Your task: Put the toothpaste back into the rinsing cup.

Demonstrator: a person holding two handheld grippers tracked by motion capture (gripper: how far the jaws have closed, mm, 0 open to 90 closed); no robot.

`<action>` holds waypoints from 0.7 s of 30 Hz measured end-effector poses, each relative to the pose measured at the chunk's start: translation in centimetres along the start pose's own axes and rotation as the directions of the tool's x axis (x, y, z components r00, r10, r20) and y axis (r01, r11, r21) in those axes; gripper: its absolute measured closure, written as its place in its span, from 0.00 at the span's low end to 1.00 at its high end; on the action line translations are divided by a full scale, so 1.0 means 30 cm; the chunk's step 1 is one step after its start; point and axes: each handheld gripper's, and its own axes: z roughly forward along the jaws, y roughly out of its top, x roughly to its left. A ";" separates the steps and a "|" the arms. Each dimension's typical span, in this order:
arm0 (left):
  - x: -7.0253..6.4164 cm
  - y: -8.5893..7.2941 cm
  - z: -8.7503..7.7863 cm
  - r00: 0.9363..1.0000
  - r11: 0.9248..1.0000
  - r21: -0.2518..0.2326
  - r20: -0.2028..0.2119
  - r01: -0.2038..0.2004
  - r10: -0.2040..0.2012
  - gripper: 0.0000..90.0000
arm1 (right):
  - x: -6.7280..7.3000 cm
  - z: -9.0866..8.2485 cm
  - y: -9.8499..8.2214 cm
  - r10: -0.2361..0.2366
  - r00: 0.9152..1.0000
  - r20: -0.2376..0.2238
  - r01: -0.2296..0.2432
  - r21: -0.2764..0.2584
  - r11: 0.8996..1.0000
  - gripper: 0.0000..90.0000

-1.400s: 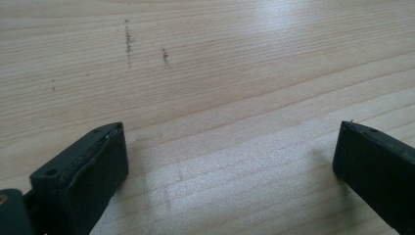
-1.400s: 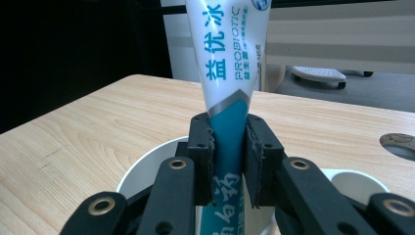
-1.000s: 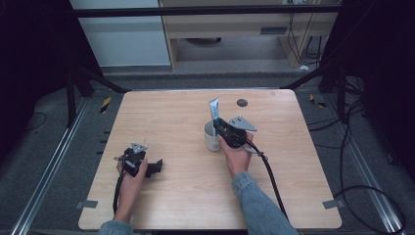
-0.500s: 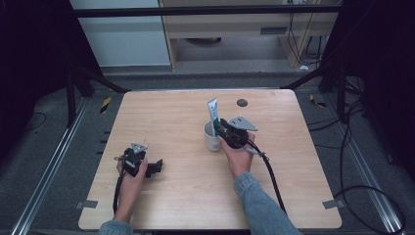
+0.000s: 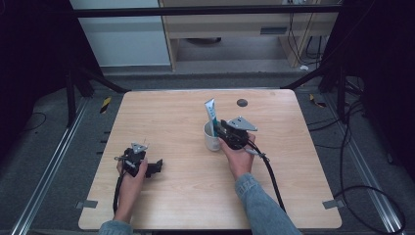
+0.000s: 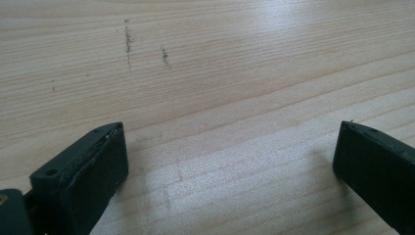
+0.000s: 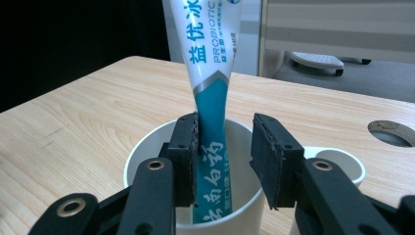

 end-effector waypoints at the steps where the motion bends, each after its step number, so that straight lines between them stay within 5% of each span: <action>1: 0.000 0.000 0.000 1.000 1.000 0.000 0.000 0.000 0.000 0.00 | 0.001 -0.002 0.000 -0.003 1.000 0.001 0.003 0.003 1.000 0.70; 21: 0.000 0.000 0.000 1.000 1.000 0.000 0.000 0.000 0.000 0.00 | -0.001 -0.022 0.005 -0.013 1.000 0.004 0.013 0.020 1.000 0.69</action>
